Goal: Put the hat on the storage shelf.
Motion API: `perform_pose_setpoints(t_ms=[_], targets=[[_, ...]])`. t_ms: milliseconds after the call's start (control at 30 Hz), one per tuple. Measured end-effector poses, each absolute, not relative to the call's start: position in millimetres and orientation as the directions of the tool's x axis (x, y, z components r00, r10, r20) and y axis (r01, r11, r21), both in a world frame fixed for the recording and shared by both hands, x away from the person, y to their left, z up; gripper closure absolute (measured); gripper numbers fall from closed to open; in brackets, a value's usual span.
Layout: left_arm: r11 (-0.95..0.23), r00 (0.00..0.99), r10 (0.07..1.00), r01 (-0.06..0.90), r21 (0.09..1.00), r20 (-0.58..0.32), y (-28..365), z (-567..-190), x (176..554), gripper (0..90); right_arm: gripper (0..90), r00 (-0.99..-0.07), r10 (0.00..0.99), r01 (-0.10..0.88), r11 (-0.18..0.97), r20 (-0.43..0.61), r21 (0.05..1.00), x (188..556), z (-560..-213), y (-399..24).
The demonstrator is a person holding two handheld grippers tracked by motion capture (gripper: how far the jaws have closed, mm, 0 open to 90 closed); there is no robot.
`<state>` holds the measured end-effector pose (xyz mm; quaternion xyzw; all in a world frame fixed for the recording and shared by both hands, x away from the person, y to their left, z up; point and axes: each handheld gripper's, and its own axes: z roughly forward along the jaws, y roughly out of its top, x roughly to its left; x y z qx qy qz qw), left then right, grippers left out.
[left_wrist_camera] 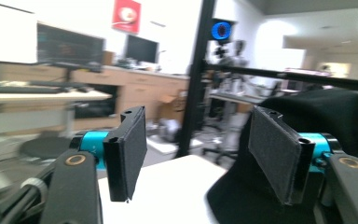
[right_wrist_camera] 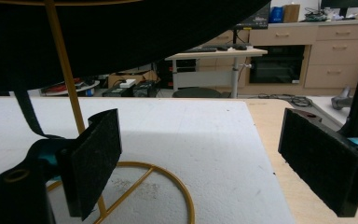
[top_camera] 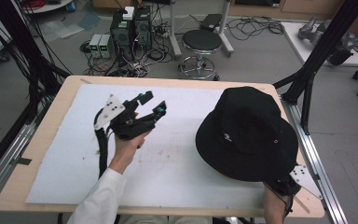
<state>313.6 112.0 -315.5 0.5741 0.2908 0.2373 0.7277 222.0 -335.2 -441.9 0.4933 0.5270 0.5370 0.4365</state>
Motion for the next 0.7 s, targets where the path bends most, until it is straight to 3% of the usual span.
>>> perform_pose_setpoints(t_ms=[333, 700], targets=[[0.181, 0.49, 0.859, -0.016, 0.983, -0.15, 195, -345, 302, 30.7, 12.5, -0.105, 0.991, 0.048, -0.081, 0.086, 0.996, 216, -442, -340], [0.161, 0.263, 0.951, 0.02, 0.987, -0.161, 270, -384, 283, 27.7, 12.5, -0.091, 0.992, 0.045, -0.084, 0.088, 0.995, 214, -443, -342]])
